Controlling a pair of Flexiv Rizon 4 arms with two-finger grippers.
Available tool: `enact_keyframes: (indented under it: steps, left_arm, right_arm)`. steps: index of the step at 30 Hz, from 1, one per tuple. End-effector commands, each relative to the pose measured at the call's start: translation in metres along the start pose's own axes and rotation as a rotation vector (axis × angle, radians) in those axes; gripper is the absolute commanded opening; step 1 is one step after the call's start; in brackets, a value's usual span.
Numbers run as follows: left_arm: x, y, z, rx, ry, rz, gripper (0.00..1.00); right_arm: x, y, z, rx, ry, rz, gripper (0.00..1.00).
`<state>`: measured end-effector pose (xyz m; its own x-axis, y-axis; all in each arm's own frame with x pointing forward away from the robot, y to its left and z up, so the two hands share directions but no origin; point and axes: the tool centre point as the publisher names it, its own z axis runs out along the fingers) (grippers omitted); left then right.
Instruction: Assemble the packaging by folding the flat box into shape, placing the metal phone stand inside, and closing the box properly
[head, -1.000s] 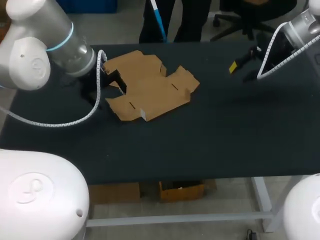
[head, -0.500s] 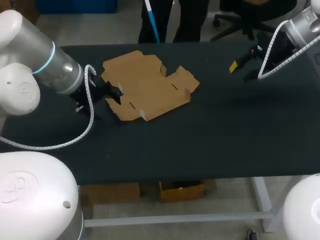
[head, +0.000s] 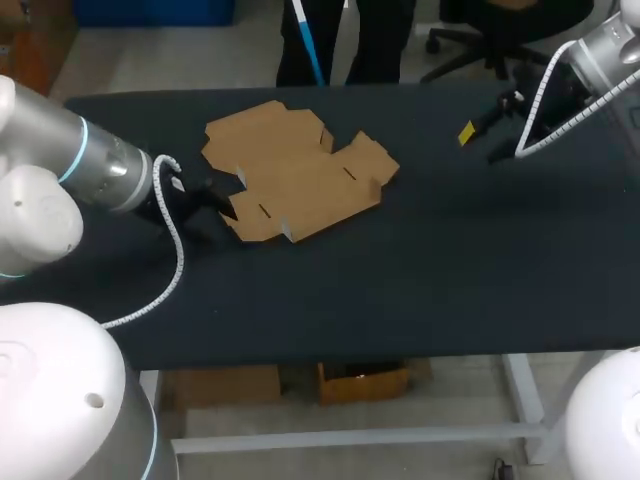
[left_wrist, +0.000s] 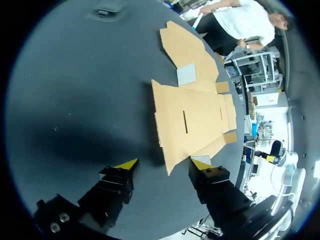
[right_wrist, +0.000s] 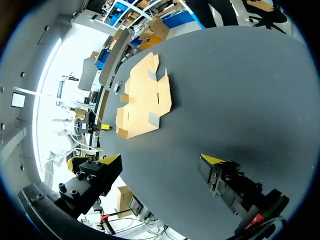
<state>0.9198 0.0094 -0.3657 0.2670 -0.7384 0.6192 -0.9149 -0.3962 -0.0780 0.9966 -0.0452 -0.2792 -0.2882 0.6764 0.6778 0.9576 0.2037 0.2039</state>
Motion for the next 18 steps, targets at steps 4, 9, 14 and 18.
enact_keyframes:
  steps: [4,9,14,18]
  left_arm:
    - [0.0,-0.001,0.008,0.01,0.05,0.017,0.53]
    - [0.0,-0.006,0.013,0.015,0.062,-0.006,0.52]
    - [-0.001,-0.015,0.02,0.004,0.094,-0.065,0.53]
    - [0.0,-0.019,0.028,-0.005,0.112,-0.085,0.47]
  right_arm:
    - [0.0,0.002,0.0,0.009,0.006,0.0,1.0]
    - [-0.001,0.004,-0.001,0.008,0.008,-0.001,1.0]
    - [-0.001,0.004,-0.001,0.007,0.009,0.001,1.0]
    - [-0.002,0.004,-0.001,0.004,0.011,0.002,1.0]
